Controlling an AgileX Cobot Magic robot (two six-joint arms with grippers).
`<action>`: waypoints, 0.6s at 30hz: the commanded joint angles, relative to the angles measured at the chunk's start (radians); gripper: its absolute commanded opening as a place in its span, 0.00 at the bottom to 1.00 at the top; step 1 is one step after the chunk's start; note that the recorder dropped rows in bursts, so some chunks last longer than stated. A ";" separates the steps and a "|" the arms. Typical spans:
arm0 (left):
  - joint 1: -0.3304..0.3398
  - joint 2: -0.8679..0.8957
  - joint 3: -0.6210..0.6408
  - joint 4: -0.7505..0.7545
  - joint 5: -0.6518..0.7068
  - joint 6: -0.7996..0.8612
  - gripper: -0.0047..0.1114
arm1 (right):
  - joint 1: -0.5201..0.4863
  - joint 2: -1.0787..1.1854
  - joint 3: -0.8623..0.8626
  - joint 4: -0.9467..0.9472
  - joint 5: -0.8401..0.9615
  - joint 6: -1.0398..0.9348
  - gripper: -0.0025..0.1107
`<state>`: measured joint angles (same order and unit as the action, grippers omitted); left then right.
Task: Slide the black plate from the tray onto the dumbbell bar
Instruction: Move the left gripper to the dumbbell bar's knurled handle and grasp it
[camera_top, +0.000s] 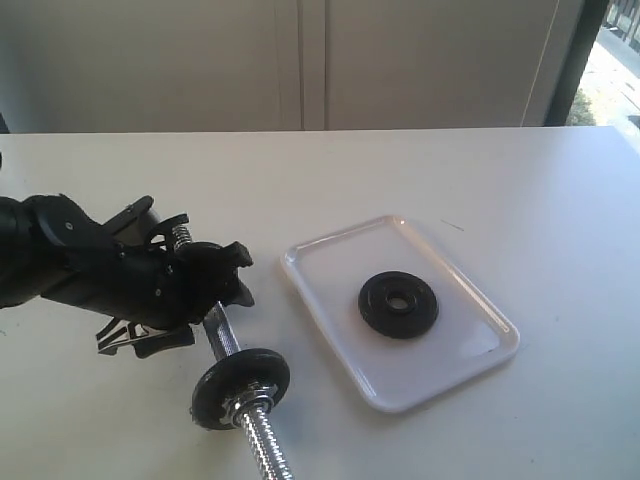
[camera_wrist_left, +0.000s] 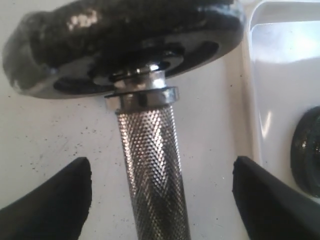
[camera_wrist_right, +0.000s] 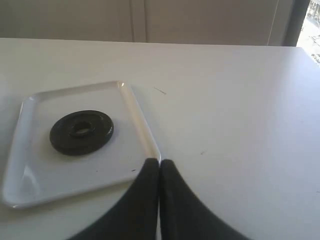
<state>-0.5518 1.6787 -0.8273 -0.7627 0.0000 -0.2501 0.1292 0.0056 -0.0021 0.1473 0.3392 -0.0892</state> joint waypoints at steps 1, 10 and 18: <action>-0.012 0.032 -0.002 -0.017 -0.023 -0.019 0.72 | 0.003 -0.006 0.002 -0.005 -0.004 -0.006 0.02; -0.012 0.050 -0.002 -0.017 -0.036 -0.027 0.68 | 0.003 -0.006 0.002 -0.005 -0.004 -0.006 0.02; -0.012 0.072 -0.002 -0.017 -0.032 -0.027 0.60 | 0.003 -0.006 0.002 -0.005 -0.004 -0.006 0.02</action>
<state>-0.5583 1.7416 -0.8273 -0.7665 -0.0445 -0.2717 0.1292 0.0056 -0.0021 0.1473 0.3392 -0.0892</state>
